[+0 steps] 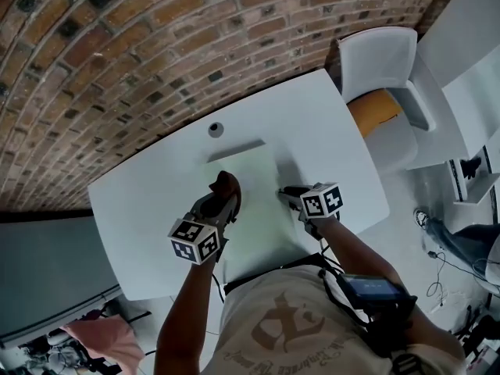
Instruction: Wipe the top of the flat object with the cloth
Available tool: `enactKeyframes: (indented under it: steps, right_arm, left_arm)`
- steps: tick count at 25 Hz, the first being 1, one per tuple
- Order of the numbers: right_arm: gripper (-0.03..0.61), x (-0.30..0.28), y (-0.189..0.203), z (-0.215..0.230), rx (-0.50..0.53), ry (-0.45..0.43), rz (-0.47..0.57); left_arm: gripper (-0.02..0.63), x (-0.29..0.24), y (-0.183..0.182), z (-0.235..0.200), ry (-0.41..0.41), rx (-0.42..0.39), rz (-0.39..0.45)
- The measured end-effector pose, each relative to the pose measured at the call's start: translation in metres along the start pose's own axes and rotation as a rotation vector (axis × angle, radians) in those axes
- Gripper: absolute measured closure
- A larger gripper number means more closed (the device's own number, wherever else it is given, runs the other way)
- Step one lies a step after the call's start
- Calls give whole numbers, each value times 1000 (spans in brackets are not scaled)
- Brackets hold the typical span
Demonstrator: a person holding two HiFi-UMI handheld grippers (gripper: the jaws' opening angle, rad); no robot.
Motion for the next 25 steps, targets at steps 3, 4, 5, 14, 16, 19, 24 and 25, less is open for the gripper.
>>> enactKeyframes:
  steps: [3, 4, 5, 14, 16, 19, 24, 25]
  right_arm:
    - [459, 2, -2, 1, -9, -11, -11]
    - [460, 2, -2, 1, -10, -12, -14]
    - [460, 1, -1, 1, -11, -12, -16]
    - [459, -1, -3, 1, 17, -10, -23]
    - [459, -2, -2, 1, 20, -13, -26]
    - [459, -2, -1, 1, 26, -11, -26]
    - [457, -4, -5, -1, 68, -7, -54]
    - [457, -4, -5, 0, 69, -7, -57]
  left_arm:
    - [538, -17, -16, -10, 10, -10, -19]
    - [538, -22, -21, -13, 14, -12, -25]
    - [538, -28, -27, -17, 19, -14, -30]
    - [538, -110, -69, -55, 88, -42, -110]
    - [538, -129, -74, -61, 111, -49, -139]
    - [538, -158, -84, -68, 169, -74, -193]
    - [538, -200, -99, -79, 205, -177, -293]
    - [538, -207, -99, -82, 204, -185, -313]
Point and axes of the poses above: the fingertips, and each gripper's own axes: x backward along the fingers, z to its right, y out of its underside, the point moved 9 cm from there along x, backward along the fingers, and after that the axes turned 2 degrees about -z, right-handed, at the moved point
